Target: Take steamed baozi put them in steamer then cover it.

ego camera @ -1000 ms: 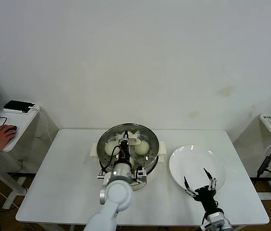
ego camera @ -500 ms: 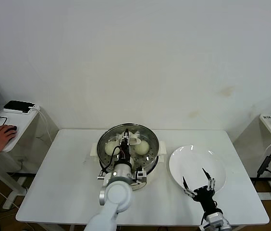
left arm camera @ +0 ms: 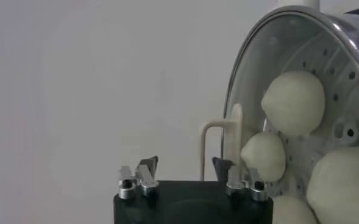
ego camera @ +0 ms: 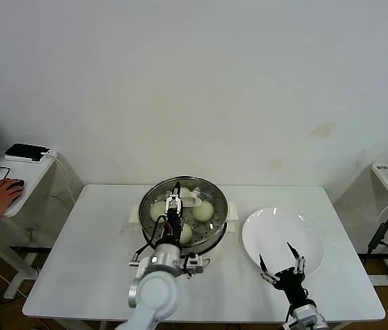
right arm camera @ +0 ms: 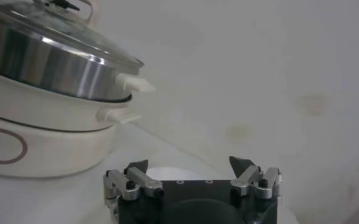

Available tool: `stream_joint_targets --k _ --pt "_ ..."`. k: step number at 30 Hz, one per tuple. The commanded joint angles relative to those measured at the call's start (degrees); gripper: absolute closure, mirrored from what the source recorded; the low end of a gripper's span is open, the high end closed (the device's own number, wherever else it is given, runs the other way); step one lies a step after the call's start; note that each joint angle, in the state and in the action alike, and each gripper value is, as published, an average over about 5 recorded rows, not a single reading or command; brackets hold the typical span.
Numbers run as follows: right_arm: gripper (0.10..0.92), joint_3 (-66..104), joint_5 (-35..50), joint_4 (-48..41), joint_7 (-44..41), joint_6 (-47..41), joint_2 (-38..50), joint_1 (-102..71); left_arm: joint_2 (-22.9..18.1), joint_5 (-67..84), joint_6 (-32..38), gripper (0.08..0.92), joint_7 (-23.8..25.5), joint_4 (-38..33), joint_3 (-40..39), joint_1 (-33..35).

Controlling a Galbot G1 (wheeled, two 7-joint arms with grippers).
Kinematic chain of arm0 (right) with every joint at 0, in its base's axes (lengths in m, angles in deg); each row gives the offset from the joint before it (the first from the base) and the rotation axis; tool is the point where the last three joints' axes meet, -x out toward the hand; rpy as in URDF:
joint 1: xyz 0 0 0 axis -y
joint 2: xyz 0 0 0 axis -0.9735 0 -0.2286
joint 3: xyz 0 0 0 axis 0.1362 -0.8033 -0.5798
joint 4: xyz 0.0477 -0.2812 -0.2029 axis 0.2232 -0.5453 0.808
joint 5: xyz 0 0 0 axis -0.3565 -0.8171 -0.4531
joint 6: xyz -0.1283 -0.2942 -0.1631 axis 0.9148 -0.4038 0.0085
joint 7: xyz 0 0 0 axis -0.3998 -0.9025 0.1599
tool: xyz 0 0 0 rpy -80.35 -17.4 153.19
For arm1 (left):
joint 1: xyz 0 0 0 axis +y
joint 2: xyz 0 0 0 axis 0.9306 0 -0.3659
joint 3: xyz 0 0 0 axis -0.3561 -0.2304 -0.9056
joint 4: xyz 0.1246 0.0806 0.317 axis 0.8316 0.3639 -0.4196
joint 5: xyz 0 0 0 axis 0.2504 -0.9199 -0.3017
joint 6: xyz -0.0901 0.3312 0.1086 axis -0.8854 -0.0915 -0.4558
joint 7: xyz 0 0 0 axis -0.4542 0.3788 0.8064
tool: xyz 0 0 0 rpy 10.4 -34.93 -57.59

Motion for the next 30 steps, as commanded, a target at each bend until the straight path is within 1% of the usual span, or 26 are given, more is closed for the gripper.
stream_joint_targets --k 1,2,4,7,9,10,13,15,17,21,24,27,30 --pt "0.203 -0.3 0.7 -1.0 0.1 0.2 0.4 -0.1 6.7 12.3 5.1 0.186 -6.4 -15.3 3.1 11.7" --pt "0.203 -0.3 0.9 -1.2 0.2 0.3 0.5 -0.2 6.8 14.7 6.4 0.183 -8.3 -16.5 4.4 13.5" --pt "0.203 -0.3 1.7 -1.6 0.3 0.5 1.0 -0.5 7.0 22.3 9.5 0.178 -13.7 -18.2 7.8 17.7" --pt "0.203 -0.2 3.6 -1.7 0.7 0.6 2.1 -1.0 7.1 39.8 13.9 0.177 -23.2 -18.1 14.3 22.7" --pt "0.203 0.2 5.1 -1.5 0.9 0.6 3.0 -1.5 6.7 53.7 17.7 0.177 -27.2 -16.9 18.8 24.3" --pt "0.203 0.5 5.8 -1.3 1.0 0.6 3.5 -1.8 6.3 60.9 19.4 0.177 -28.2 -16.4 20.6 24.8" --pt "0.203 1.3 7.7 -1.0 1.1 0.7 4.6 -2.4 5.4 81.9 23.0 0.177 -29.7 -15.0 25.0 26.4" --pt "0.203 1.3 8.2 -0.6 1.1 0.3 4.6 -2.5 5.3 89.5 24.6 0.177 -29.3 -14.1 28.0 28.3" --pt "0.203 1.1 8.6 -0.2 1.0 -0.1 4.3 -2.6 5.6 93.9 26.4 0.177 -28.2 -13.5 30.6 30.7" --pt "0.203 0.7 10.6 0.5 0.8 -1.3 4.2 -3.7 6.0 99.1 27.1 0.177 -24.8 -12.8 33.5 35.4" --pt "0.203 0.1 15.6 2.0 0.4 -3.6 4.8 -5.2 5.9 98.5 27.8 0.177 -23.0 -12.0 34.4 38.5" --pt "0.203 -0.3 21.1 3.8 -0.3 -6.5 5.8 -6.8 5.6 96.8 29.2 0.177 -22.4 -10.7 34.0 40.7" --pt "0.203 0.0 23.5 4.7 -0.8 -7.7 6.6 -8.1 4.9 96.6 30.2 0.177 -22.2 -9.6 33.6 41.3"
